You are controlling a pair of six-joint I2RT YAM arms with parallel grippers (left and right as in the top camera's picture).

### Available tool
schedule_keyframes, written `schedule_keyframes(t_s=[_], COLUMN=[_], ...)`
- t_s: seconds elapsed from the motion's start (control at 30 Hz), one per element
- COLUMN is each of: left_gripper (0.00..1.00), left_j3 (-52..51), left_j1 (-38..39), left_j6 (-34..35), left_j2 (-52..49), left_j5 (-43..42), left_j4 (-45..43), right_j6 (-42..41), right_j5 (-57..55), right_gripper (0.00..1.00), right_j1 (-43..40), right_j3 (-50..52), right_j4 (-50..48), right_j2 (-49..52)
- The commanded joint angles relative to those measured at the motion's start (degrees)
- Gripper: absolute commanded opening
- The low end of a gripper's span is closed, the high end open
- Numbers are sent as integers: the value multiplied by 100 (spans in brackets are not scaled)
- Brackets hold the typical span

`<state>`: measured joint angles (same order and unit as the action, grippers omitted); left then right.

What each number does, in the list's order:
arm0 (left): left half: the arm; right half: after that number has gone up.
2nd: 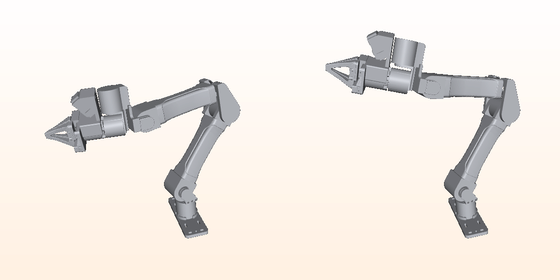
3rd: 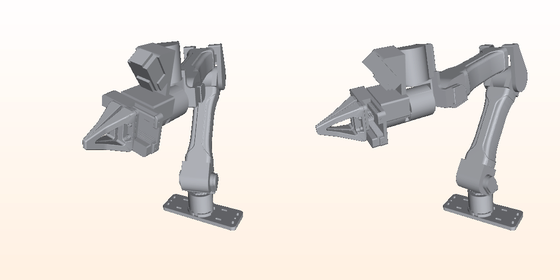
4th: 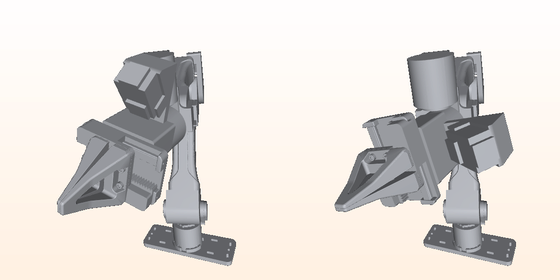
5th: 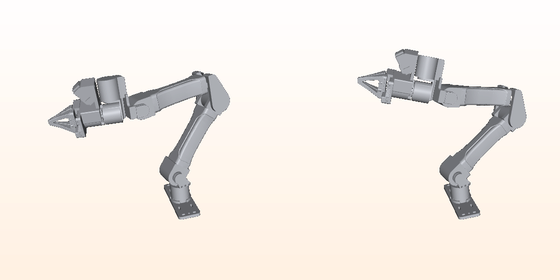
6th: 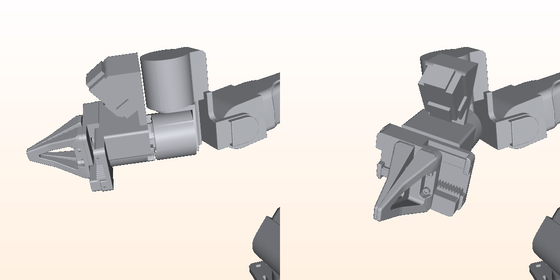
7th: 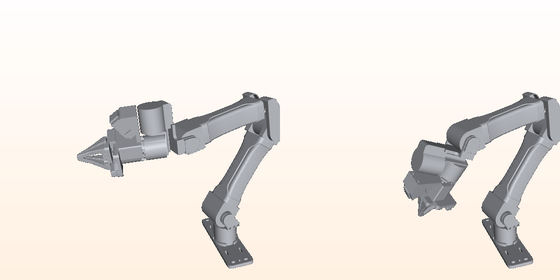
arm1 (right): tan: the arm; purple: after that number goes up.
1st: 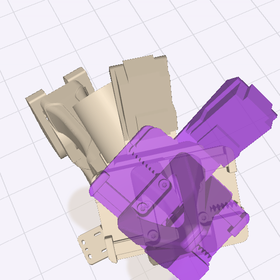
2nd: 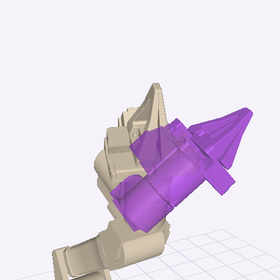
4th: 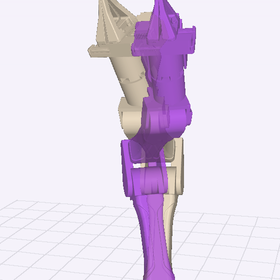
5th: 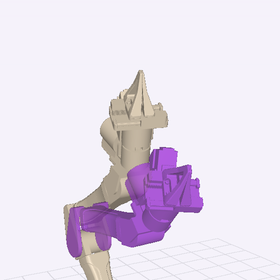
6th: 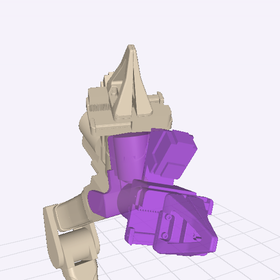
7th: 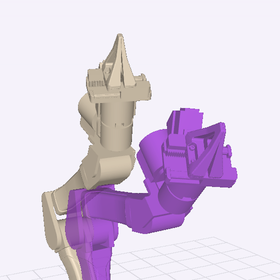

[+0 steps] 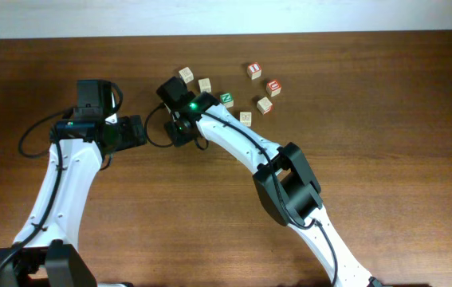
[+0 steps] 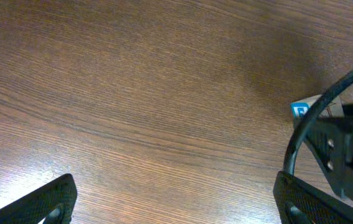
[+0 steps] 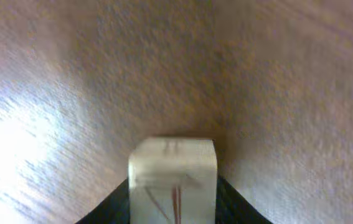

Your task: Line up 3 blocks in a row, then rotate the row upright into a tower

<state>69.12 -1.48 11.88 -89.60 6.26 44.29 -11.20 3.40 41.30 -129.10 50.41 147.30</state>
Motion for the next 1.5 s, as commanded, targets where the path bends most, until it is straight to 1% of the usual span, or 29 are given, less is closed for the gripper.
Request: schedule_keyframes(t_s=[0.0, 0.07, 0.17, 0.2, 0.27, 0.33, 0.37, 0.4, 0.43, 0.5, 0.6, 0.67, 0.8, 0.93, 1.03, 1.07, 1.13, 1.17, 1.27, 1.3, 1.33, 1.43, 1.47], left_gripper=[99, 99, 99, 99, 99, 99, 99, 99, 99, 99, 99, 99, 99, 99, 99, 99, 99, 99, 99, 99, 99, 99, 99], left_j3=[111, 111, 111, 111, 111, 111, 111, 111, 111, 111, 111, 111, 111, 111, 111, 111, 111, 111, 111, 111, 111, 111, 111], left_j1=[-4, -2, -4, -4, -4, -4, -4, -2, -2, -4, -2, -4, -4, -2, -4, -4, -4, -2, -2, -4, -4, -2, -4], left_j6=[94, 94, 94, 94, 94, 94, 94, 94, 94, 94, 94, 94, 94, 94, 94, 94, 94, 94, 94, 94, 94, 94, 94], left_j2=[-17, -17, -17, -17, -17, -17, -17, -17, -17, -17, -17, -17, -17, -17, -17, -17, -17, -17, -17, -17, -17, -17, -17], left_j5=[48, 48, 48, 48, 48, 48, 48, 48, 46, 48, 48, 48, 48, 46, 48, 48, 48, 48, 48, 48, 46, 48, 48], left_j4=[-4, -4, -4, -4, -4, -4, -4, -4, -4, -4, -4, -4, -4, -4, -4, -4, -4, -4, -4, -4, -4, -4, -4], right_j6=[-485, -916, -925, -925, -925, -920, -826, -326, 201, 649, 994, 1038, 1034, -90, -181, -179, -179, -179, -352, -601, -890, -1244, -1375], right_j5=[-107, -87, 63, 61, 59, 229, 396, 647, 667, 584, 498, 498, 295, -417, -411, -411, -411, -411, -411, -411, -409, -411, -411], right_gripper=[38, 35, 35, 36, 36, 37, 43, 53, 56, 56, 56, 56, 56, 52, 47, 43, 32, 28, 24, 24, 24, 25, 24], right_j1=[-59, -203, -382, -400, -446, -463, -463, -461, -435, -382, -326, -212, -81, -81, -81, -81, -81, -81, -85, -92, -92, -195, -258], right_j3=[-188, -188, -186, -184, -184, -186, -186, -186, -186, -186, -184, -184, -184, -179, -173, -173, -173, -175, -175, -175, -175, -173, -168], right_j4=[507, 1338, 2450, 2750, 2933, 2487, 2214, 1735, 1443, 1217, 857, 560, 358, 46, -138, -133, -74, -7, 522, 767, 1224, 2363, 2594], right_j2=[-57, -177, -175, -170, -170, -173, -173, -173, -173, -173, -166, -166, -157, -131, -66, -33, -35, -37, -184, -280, -380, -374, -367])
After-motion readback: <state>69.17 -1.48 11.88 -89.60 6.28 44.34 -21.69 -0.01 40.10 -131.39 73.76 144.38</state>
